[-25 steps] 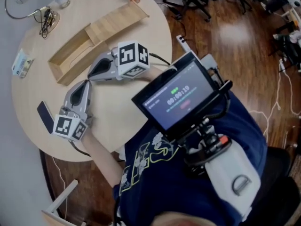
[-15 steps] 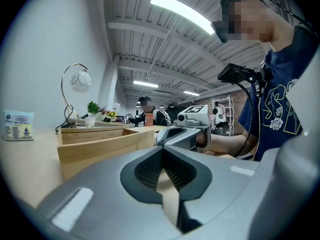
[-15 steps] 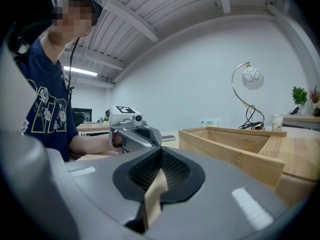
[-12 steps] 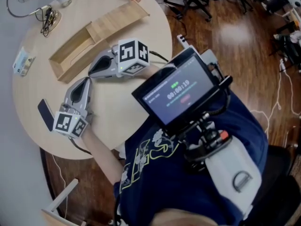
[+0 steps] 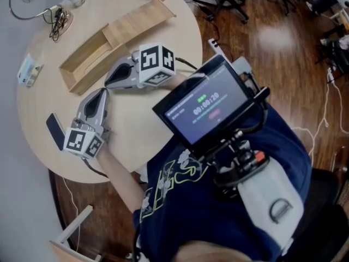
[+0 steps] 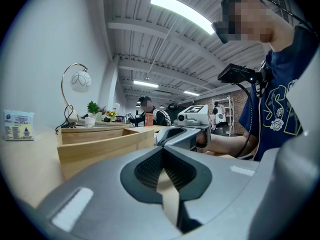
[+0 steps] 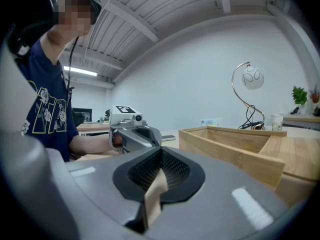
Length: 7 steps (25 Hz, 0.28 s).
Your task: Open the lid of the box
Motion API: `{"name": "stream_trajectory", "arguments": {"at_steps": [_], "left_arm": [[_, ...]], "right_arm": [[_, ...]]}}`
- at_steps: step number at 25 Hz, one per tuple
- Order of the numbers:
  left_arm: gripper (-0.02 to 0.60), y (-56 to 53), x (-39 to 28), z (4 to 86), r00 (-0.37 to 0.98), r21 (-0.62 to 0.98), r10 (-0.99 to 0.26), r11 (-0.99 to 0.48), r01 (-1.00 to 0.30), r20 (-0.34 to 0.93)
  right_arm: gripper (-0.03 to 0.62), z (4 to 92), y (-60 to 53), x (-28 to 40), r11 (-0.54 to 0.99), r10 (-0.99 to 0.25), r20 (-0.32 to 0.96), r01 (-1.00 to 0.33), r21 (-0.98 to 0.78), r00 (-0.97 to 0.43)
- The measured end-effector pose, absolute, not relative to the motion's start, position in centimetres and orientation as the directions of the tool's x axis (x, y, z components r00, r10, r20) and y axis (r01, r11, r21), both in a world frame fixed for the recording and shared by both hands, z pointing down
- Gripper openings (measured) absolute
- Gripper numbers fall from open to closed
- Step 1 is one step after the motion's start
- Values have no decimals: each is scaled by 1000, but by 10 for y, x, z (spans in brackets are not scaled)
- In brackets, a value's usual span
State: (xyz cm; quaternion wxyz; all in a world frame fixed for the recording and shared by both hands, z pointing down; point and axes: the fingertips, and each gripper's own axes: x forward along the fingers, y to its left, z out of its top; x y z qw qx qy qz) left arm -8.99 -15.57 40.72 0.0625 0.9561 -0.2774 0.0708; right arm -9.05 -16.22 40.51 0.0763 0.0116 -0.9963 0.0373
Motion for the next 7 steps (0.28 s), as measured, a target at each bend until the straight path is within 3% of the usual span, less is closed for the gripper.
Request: {"name": "stream_trajectory", "arguments": {"at_steps": [7], "left_arm": [[3,-155,-93,409,839,81,-513,-842,-533,180]], "right_arm": [[12,407,-162,-95,997,-24,145,-35,-75,-989]]}}
